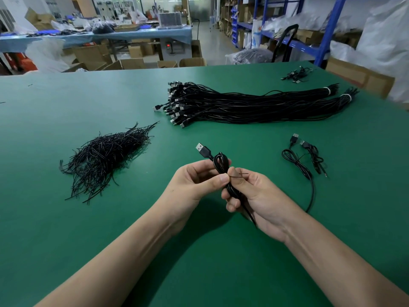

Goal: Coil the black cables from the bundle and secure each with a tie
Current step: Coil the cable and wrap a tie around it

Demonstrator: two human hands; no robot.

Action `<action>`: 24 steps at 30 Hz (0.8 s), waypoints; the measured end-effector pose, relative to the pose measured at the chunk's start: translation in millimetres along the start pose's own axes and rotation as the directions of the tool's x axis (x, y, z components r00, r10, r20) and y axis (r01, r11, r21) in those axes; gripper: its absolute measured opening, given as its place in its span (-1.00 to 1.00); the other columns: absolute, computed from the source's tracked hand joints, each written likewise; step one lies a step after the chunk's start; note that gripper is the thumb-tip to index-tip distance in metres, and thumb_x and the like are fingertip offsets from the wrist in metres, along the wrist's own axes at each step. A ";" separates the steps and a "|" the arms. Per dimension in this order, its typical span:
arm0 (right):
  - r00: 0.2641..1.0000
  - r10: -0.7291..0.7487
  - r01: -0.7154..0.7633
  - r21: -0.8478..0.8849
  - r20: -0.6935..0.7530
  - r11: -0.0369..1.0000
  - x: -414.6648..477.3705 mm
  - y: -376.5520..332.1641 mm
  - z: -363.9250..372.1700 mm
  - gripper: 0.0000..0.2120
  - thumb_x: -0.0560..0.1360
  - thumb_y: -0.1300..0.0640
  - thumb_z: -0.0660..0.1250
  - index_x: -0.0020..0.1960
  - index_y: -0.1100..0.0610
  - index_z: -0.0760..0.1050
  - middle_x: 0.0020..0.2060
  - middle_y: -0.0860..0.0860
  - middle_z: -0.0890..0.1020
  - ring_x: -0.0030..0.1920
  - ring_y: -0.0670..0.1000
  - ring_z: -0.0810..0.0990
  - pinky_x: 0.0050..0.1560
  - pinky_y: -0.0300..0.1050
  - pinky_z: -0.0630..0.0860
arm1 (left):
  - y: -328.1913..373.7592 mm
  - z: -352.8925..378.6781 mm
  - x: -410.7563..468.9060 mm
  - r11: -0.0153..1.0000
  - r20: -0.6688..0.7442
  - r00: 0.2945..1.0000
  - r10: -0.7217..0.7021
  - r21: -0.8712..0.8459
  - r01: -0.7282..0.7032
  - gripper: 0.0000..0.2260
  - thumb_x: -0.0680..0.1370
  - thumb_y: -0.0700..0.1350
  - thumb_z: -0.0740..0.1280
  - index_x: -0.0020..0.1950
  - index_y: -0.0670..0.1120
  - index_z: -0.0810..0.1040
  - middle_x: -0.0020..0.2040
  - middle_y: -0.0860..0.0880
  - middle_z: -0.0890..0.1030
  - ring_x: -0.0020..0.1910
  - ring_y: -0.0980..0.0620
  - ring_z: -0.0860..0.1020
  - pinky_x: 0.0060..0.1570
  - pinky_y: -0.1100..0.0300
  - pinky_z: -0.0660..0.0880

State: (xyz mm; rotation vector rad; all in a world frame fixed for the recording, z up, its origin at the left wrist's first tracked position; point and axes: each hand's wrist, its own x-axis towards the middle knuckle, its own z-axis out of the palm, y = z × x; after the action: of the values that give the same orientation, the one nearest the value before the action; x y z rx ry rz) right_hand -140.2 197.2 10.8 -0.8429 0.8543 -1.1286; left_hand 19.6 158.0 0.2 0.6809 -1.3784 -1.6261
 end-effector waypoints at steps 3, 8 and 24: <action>0.998 0.035 -0.036 0.021 0.053 0.999 -2.2 -3.7 -1.2 -0.77 0.42 -0.01 0.40 -0.09 0.15 0.51 -0.33 0.10 0.61 -0.47 -0.06 0.48 -0.32 -0.23 0.56 | -0.1 -2.8 -1.4 0.999 0.014 1.000 0.026 0.020 -0.026 -0.83 0.53 -0.25 0.43 0.11 -0.22 0.63 -0.12 -0.14 0.66 -0.27 0.01 0.58 0.00 0.08 0.51; 0.992 0.050 -0.056 0.047 0.118 0.997 -1.9 -6.0 -6.4 -0.90 0.49 0.14 0.35 -0.14 0.14 0.61 -0.19 0.17 0.68 -0.38 -0.05 0.56 -0.22 -0.18 0.63 | 0.9 -6.3 -1.2 0.998 0.009 0.999 0.053 0.043 -0.053 -0.86 0.52 -0.23 0.44 0.06 -0.11 0.67 -0.15 -0.04 0.67 -0.22 0.06 0.60 0.00 0.19 0.52; 0.732 -0.681 0.336 -0.874 0.008 0.350 -3.2 1.7 -5.3 -0.90 0.49 0.03 0.49 -0.19 -0.08 0.64 -0.28 -0.20 0.65 -0.27 -0.13 0.58 -0.29 -0.23 0.46 | 0.8 -4.1 -0.8 0.988 -0.139 0.983 0.124 0.112 -0.109 -0.88 0.56 -0.30 0.40 0.09 -0.23 0.64 -0.09 -0.03 0.70 -0.06 0.08 0.63 0.07 0.25 0.54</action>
State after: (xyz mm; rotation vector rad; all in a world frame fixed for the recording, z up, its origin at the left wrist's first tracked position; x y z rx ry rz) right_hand -144.9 200.0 7.5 -1.8849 1.5839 -1.4659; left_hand 23.6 156.7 -0.1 0.7506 -1.3777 -1.3926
